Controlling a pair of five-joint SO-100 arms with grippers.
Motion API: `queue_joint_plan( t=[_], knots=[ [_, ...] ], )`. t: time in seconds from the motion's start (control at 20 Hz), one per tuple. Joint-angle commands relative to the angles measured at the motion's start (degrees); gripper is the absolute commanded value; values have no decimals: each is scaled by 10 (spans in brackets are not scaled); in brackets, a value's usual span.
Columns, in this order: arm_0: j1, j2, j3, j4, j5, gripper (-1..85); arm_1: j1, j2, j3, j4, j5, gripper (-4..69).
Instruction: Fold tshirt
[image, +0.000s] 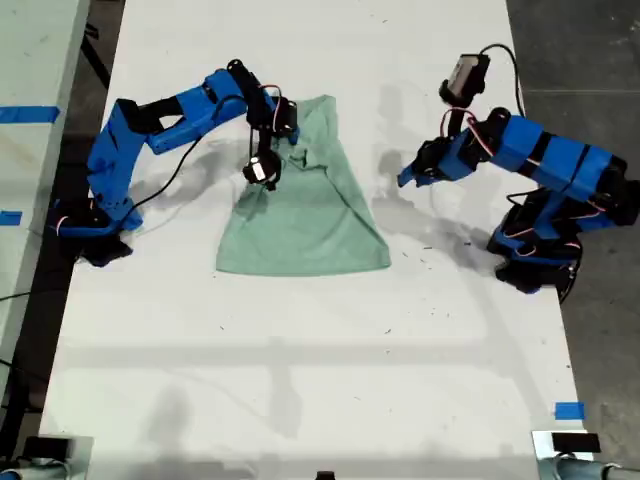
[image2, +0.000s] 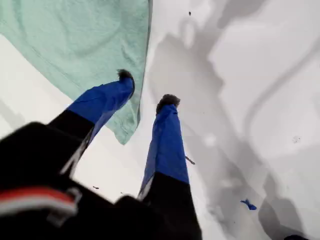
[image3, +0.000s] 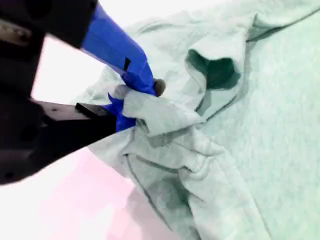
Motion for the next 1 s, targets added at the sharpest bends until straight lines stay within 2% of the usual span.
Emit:
queue_joint_plan(
  t=[0.0, 0.1, 0.2, 0.65, 0.75, 0.95],
  knots=[
    [-24, -40, -37, -52, 1, 26, -13, 22, 2, -11, 12, 116],
    [-34, -48, -37, -36, 13, 313, -17, 24, 9, -11, 17, 115],
    [-26, -2, -36, 8, 25, 359, -17, 25, 15, -12, 18, 114],
    [-30, 258, 37, 299, -7, 368, -16, 25, 20, -17, 15, 121],
    [-12, 295, 92, 322, -20, 360, -18, 25, 19, -11, 13, 132],
    [73, 423, 292, 279, -88, 355, -25, 26, 16, 6, 10, 143]
  ],
)
